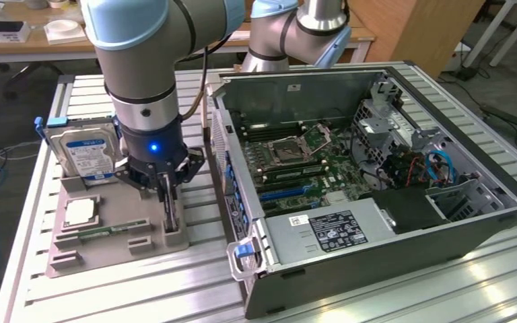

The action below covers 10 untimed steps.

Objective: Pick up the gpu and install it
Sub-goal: 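Pick up the gpu and move the gpu toward the slot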

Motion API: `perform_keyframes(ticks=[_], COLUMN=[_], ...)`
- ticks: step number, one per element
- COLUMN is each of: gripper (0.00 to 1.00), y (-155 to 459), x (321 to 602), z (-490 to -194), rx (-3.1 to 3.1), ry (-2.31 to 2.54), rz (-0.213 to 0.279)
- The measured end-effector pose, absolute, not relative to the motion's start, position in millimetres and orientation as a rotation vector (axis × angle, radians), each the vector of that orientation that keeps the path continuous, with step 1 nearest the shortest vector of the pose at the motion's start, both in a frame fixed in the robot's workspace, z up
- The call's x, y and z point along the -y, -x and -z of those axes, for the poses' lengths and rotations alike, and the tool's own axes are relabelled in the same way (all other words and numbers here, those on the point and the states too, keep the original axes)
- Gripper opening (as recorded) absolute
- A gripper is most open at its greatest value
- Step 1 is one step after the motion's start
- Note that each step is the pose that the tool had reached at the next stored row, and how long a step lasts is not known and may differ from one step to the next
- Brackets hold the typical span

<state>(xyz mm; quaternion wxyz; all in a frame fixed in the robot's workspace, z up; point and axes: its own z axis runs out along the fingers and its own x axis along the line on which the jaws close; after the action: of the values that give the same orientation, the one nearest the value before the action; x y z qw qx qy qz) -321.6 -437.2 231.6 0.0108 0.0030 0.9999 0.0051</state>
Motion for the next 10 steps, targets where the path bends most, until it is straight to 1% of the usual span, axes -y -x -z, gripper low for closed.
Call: perform_keyframes(ticks=[1,2,10], gripper=[0.29,0.26,0.26], y=[321.6,321.5,321.5], x=[437.2,437.2,437.2], z=[-231.6,-231.6,-231.6], rx=[-3.120,-3.120,-3.120], ry=[-0.010,-0.009,-0.009], rz=[-0.016,-0.016,-0.016])
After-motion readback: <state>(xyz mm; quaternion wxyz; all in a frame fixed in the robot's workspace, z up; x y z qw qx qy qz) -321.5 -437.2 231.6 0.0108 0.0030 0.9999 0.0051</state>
